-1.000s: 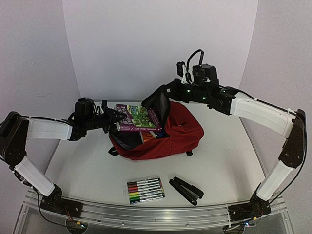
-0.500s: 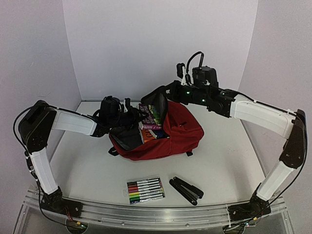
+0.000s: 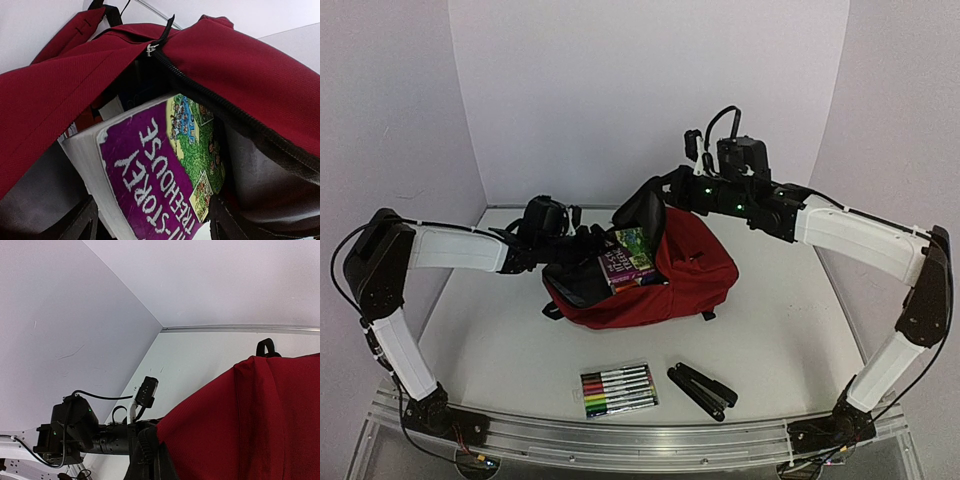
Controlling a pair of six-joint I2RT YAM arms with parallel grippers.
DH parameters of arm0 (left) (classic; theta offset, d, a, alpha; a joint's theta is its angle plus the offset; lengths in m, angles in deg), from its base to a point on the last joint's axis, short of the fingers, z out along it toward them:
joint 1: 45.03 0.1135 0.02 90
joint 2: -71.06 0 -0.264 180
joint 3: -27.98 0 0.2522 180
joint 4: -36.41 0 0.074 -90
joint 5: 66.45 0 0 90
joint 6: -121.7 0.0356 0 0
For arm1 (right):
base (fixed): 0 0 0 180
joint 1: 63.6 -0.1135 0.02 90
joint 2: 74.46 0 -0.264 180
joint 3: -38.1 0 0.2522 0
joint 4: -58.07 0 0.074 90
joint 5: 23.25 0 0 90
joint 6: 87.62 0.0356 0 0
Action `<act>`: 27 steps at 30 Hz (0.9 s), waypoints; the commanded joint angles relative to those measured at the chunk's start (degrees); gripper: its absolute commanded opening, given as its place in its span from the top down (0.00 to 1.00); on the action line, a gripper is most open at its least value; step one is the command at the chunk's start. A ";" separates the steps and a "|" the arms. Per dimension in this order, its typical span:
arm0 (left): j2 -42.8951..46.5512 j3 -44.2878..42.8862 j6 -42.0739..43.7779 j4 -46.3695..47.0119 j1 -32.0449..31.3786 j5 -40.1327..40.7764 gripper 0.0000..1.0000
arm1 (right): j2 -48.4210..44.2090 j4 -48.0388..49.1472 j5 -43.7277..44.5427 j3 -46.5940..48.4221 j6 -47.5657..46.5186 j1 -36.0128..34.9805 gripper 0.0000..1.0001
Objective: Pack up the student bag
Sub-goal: Place the book in the student bag.
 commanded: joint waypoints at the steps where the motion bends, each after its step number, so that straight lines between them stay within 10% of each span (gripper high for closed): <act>1: 4.04 0.95 2.97 -2.97 -0.13 2.28 0.27 | -3.53 5.04 0.04 0.21 -0.17 -0.40 1.00; 9: 0.29 -0.96 2.65 -1.27 -0.94 -0.72 0.60 | -2.99 5.04 -0.27 0.93 -0.06 -0.39 1.00; 27: -13.90 -15.43 2.01 4.28 -5.66 -4.97 0.73 | -3.93 5.05 0.61 -0.50 -0.49 -0.39 1.00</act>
